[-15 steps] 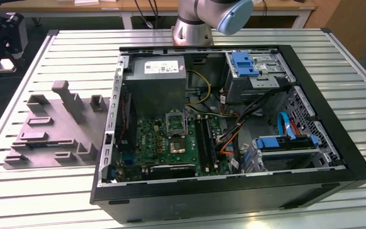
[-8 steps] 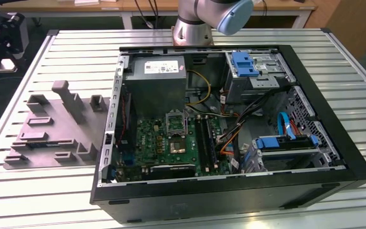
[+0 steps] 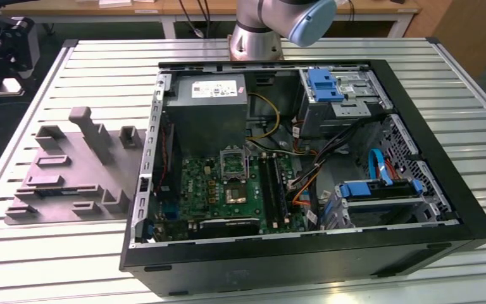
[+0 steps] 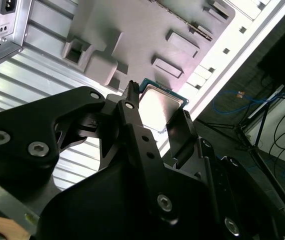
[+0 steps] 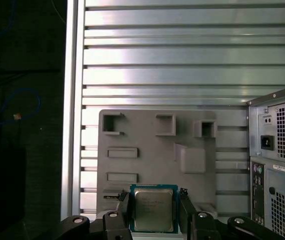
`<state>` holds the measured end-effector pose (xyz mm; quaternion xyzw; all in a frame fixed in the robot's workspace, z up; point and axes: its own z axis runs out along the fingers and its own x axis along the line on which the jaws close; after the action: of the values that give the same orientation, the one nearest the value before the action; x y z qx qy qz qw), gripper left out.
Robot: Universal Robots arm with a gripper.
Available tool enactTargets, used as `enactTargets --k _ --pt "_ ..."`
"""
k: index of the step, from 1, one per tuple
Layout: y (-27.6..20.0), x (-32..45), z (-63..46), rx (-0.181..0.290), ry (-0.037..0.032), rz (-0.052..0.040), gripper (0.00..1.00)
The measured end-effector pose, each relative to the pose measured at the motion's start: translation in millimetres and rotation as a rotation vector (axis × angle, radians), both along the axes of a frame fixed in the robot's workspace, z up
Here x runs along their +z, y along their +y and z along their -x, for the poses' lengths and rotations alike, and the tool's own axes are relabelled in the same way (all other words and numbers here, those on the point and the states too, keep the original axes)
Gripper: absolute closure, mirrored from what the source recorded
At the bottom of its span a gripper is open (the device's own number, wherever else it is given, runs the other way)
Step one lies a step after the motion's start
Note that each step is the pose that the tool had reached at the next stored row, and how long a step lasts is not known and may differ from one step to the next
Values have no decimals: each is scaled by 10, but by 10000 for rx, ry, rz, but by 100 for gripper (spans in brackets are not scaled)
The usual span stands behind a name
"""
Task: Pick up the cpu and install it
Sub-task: 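Pick up the cpu and move it towards the insertion slot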
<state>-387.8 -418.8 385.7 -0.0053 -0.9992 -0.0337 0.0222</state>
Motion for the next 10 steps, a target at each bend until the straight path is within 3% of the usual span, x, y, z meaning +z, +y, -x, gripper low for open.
enactTargets --k 10 --pt "0 -1 -22 1 0 0 53"
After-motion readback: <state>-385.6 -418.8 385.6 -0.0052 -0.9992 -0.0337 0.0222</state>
